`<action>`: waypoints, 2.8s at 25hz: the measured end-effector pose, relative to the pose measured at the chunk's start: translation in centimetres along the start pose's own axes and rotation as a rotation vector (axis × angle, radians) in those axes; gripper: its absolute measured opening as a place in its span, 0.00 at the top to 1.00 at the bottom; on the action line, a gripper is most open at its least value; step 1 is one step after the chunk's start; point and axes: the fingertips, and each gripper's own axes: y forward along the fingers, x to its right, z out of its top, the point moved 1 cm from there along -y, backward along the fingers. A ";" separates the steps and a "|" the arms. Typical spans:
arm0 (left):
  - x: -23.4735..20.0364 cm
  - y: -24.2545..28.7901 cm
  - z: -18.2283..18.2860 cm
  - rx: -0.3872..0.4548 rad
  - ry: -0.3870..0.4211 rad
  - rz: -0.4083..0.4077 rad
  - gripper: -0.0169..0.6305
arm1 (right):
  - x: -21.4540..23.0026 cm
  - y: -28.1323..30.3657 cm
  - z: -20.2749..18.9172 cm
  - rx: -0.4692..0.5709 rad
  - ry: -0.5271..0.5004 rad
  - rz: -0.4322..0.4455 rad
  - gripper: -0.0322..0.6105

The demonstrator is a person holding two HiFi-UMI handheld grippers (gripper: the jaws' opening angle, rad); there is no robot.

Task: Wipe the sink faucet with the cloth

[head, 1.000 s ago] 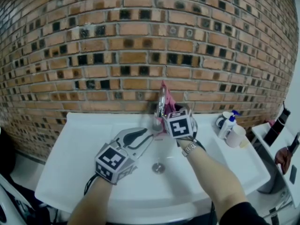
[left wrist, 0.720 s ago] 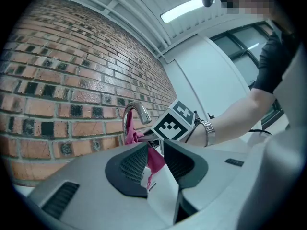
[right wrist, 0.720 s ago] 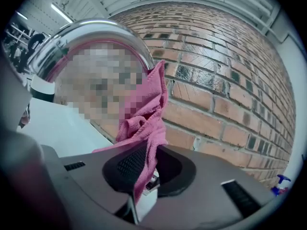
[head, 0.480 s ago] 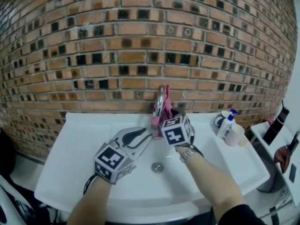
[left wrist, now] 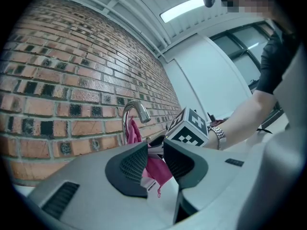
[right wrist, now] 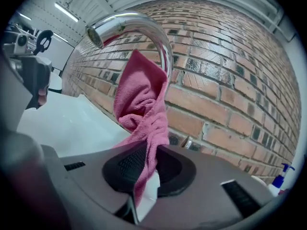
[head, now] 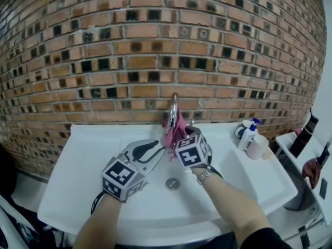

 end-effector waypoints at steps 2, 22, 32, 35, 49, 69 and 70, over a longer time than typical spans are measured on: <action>0.0 0.0 -0.1 -0.003 0.001 0.005 0.80 | -0.1 0.0 -0.8 -0.015 0.003 0.006 0.87; 0.2 0.1 -0.1 -0.004 0.015 -0.005 0.80 | -0.2 -0.3 -5.9 -0.114 -0.016 0.041 0.88; 0.1 0.1 -0.4 -0.020 0.011 0.000 0.80 | 1.9 -0.6 -7.2 -0.139 -0.005 0.016 0.88; 0.2 0.2 -0.6 -0.026 0.017 -0.005 0.80 | 2.8 -0.7 -7.3 -0.140 0.001 -0.004 0.88; -0.1 0.1 -0.6 -0.023 0.011 0.002 0.80 | 7.4 0.2 -5.9 -0.105 0.062 -0.106 0.88; -0.3 0.2 -0.9 -0.030 0.017 0.006 0.80 | 9.4 0.6 -1.7 0.034 0.129 -0.094 0.88; -0.3 0.2 -0.9 -0.029 0.015 0.005 0.80 | 9.4 0.5 -1.4 0.041 0.127 -0.092 0.88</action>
